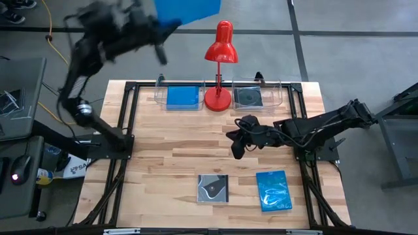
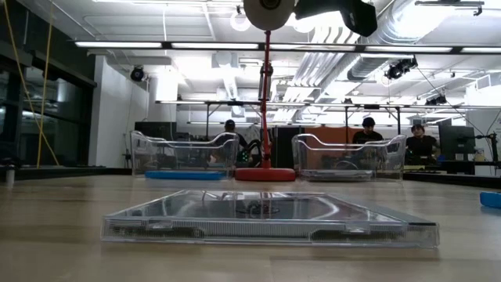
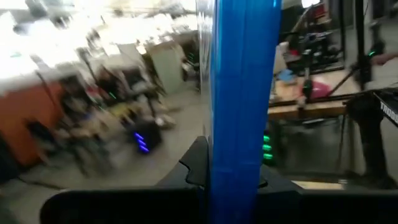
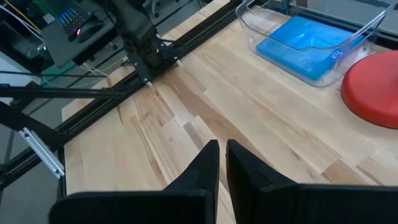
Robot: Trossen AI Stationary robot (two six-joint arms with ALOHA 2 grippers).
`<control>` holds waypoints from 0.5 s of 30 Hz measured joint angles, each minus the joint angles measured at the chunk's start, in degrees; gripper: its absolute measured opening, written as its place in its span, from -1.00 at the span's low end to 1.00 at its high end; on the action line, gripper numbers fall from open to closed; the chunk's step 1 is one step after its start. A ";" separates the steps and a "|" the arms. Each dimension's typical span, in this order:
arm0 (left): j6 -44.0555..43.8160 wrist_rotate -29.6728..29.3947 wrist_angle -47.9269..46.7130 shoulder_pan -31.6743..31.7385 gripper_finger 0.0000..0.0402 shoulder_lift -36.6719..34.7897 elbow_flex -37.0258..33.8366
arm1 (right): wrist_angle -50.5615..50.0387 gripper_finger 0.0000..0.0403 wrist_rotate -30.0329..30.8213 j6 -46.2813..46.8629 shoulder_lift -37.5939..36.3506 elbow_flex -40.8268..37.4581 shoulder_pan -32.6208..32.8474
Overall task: Pick & place jewel cases by type
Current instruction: Put the left blue cd case into the left transparent bin
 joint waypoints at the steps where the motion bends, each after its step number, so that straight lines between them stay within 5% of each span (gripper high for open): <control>1: -2.60 4.38 0.65 3.46 -0.92 1.15 -0.06 | -0.10 -0.94 -0.10 0.00 0.00 0.00 0.15; 9: -17.47 23.80 2.33 28.32 -0.92 6.22 0.07 | -0.96 -0.94 -0.45 0.02 -0.02 0.00 2.49; 15: -26.16 41.78 -0.97 38.99 -0.92 10.08 -0.20 | -2.42 -0.94 -0.98 -0.88 -0.02 0.00 4.03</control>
